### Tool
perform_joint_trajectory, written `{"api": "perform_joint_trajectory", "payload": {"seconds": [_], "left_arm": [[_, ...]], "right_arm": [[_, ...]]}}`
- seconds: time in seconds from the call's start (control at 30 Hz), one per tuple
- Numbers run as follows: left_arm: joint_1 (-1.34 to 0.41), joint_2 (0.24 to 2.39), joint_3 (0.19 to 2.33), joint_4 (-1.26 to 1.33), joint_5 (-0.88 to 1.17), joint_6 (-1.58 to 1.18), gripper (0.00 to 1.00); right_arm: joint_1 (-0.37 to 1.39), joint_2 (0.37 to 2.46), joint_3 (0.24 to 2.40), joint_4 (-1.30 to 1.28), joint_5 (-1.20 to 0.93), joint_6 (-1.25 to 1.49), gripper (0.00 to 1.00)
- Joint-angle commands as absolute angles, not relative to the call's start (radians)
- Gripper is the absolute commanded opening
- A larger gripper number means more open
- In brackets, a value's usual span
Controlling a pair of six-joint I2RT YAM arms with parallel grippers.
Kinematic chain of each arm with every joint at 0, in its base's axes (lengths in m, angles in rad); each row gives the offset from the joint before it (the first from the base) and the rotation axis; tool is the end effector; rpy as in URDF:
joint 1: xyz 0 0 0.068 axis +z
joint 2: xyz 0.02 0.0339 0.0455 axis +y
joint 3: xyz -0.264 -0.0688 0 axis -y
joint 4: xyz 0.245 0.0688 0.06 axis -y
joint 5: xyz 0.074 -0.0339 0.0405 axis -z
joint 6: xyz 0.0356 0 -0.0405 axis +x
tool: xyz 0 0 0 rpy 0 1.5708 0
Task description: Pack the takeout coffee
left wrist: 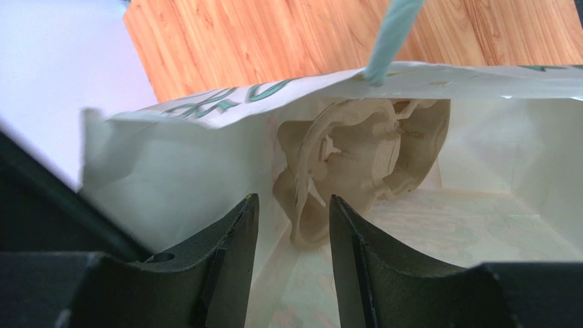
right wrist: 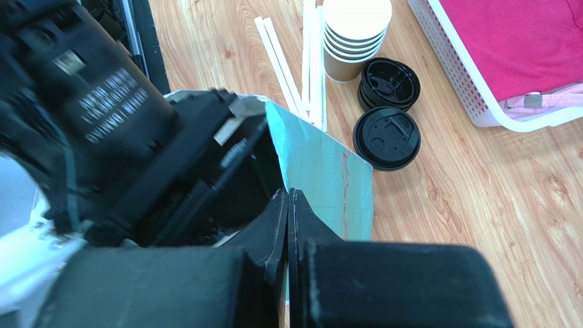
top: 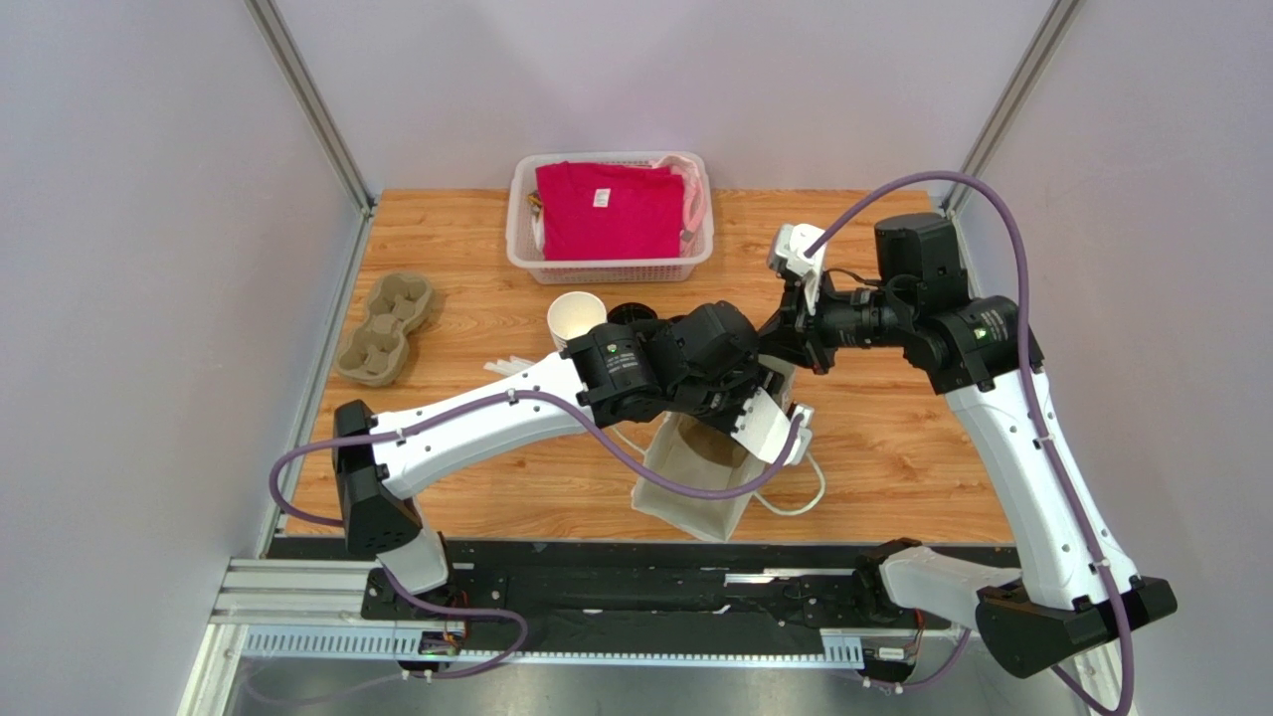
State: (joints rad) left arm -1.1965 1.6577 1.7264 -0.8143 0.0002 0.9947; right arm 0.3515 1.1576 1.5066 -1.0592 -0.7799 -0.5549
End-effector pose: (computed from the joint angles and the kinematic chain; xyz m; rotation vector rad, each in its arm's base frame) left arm 0.1330 -0.3386 0.3788 2.0618 1.0607 -0.1025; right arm 0.1782 0.0920 0.4307 -1.2805 1.7211 0.7637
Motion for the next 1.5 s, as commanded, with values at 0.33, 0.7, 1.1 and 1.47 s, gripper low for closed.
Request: {"api": "perform_joint_trajectory", "payload": {"seconds": [0.33,0.7,1.1,1.47], "left_arm": [[-1.173,1.718,1.721,-0.825,0.041,1.039,0.20],[-1.189,1.698,1.858,-0.977,0.052,0.999,0.00],[-1.226,1.712,1.945,-1.144,0.021,0.943,0.00],[-1.226,1.799,1.956,-1.215,0.034,0.874,0.00]], "right_arm": [[0.359,1.118,1.529,-1.065,-0.821,-0.575,0.00],[0.357,1.118,1.506,-1.011,-0.761,-0.591,0.00],[0.357,1.132,1.520,-0.988,-0.747,-0.592,0.00],[0.357,1.127,1.529,-0.983,-0.756,-0.591,0.00]]}}
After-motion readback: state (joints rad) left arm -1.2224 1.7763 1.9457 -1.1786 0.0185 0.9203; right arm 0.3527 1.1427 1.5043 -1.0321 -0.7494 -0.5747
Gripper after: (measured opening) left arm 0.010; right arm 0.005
